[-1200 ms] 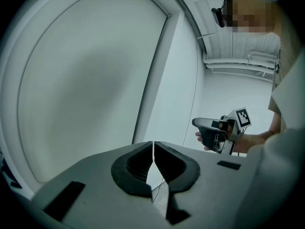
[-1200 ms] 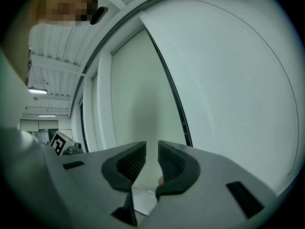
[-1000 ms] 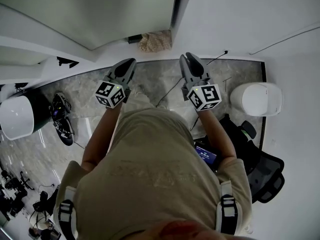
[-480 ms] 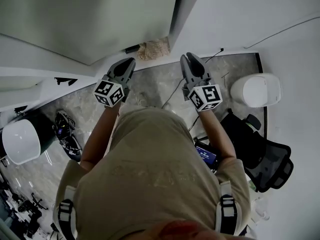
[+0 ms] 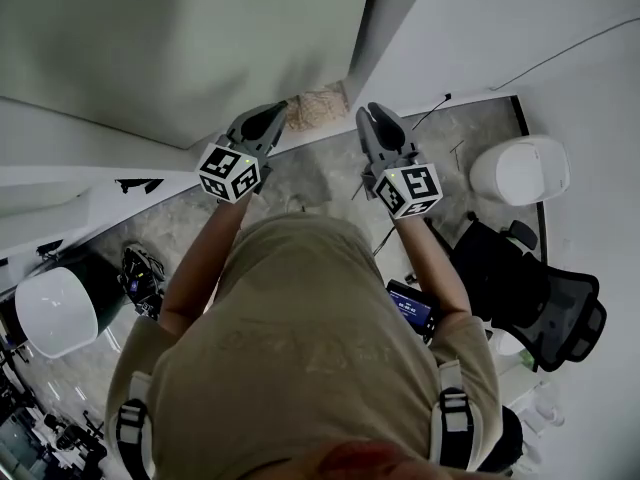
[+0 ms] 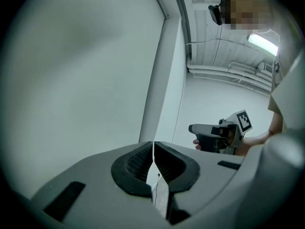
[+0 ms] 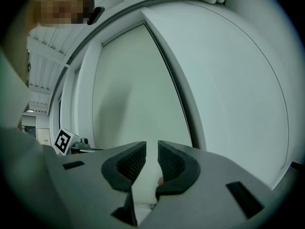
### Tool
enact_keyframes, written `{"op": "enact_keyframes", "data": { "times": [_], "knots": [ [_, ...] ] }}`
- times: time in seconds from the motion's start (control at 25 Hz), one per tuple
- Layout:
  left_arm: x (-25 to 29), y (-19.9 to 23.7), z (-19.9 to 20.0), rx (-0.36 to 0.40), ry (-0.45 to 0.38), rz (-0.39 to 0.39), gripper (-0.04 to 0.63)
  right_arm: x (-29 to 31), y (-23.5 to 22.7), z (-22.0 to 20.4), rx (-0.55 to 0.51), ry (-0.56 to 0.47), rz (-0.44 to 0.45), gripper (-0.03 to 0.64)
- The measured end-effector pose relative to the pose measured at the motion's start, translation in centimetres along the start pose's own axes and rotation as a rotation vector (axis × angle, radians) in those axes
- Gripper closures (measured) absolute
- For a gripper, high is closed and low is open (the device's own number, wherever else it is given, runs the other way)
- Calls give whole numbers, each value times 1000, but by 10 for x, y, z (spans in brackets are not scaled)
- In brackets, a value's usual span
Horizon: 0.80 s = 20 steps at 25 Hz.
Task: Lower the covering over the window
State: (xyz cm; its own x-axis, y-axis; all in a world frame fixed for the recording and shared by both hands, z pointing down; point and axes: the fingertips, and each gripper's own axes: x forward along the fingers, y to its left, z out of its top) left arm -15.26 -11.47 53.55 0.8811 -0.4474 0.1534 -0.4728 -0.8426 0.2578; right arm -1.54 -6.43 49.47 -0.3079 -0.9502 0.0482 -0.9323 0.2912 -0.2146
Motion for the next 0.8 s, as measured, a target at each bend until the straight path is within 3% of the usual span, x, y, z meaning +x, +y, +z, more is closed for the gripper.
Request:
{"op": "enact_keyframes", "data": {
  "times": [0.32, 0.8],
  "knots": [
    [12, 5, -5, -6, 11, -38, 569, 11, -4, -18, 14, 46, -11, 551],
    [67, 2, 0, -89, 13, 10, 569, 21, -51, 21, -19, 87, 92, 551]
  ]
}}
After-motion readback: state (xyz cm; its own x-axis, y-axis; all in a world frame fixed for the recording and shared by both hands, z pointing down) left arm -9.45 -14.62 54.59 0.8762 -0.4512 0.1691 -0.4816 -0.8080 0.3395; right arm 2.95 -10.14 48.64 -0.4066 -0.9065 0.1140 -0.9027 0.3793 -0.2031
